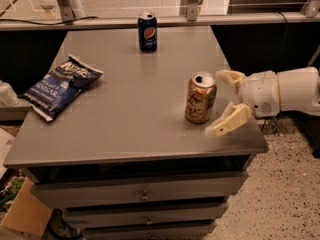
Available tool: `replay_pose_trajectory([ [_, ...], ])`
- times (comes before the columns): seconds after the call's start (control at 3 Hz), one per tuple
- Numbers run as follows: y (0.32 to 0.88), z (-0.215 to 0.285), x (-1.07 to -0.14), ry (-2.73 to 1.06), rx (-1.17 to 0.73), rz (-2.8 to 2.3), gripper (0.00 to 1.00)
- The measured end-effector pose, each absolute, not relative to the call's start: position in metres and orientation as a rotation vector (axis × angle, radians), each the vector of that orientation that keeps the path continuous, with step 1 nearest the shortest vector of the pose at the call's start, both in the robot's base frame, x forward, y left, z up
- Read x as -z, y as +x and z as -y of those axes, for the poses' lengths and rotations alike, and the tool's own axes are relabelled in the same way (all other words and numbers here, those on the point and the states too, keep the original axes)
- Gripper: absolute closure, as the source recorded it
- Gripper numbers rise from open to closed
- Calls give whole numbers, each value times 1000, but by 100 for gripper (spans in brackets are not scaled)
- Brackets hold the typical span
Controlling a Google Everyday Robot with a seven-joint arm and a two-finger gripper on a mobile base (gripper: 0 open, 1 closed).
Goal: Move orange can near blue chip bag
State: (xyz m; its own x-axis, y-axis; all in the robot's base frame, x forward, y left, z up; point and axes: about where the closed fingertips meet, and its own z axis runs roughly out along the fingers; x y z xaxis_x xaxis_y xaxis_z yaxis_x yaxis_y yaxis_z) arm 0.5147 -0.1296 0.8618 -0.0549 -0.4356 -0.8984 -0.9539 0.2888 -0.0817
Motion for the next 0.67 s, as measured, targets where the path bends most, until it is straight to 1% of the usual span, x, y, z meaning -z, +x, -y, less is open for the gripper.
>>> replay_pose_trajectory([
  [0.33, 520, 121, -853, -1250, -772, -1599, 0],
  [0.67, 525, 117, -850, -1206, -799, -1575, 17],
])
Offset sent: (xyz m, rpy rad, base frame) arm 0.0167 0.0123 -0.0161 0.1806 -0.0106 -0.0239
